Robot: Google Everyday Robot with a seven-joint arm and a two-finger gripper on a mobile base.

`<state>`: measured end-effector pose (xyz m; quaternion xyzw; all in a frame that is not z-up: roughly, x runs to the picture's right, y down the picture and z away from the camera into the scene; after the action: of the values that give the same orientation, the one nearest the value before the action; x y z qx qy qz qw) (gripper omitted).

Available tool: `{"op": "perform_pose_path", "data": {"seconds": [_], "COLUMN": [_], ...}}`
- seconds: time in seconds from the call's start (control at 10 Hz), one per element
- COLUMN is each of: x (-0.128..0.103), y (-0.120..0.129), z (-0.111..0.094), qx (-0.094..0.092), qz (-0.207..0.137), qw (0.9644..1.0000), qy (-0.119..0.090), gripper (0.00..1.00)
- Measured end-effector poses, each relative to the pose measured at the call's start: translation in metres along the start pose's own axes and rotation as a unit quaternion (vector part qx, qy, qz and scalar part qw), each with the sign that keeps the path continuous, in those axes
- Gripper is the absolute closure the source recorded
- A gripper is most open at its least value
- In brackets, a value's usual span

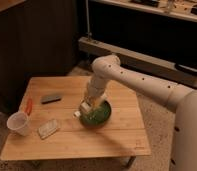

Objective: Place the bottle in the ceramic bowl

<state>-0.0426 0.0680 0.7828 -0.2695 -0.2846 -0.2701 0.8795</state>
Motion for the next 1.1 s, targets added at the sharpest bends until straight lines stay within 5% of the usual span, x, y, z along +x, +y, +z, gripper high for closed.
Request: {"op": "perform_pose_path", "data": {"seconds": [0.4,0.8,1.1], "x": [-0.004,-0.001,-0.008], "y": [0.0,0.004,0.001], "z": [-0.001,0.01,0.018], "qx": [0.001,0.001,0.001], "qz": [-0.005,-0.003,-0.006], "qw": [1.0,1.0,1.0], "qy": [0.0,0.0,0.001], "gripper": [0.95,0.61,0.58]}}
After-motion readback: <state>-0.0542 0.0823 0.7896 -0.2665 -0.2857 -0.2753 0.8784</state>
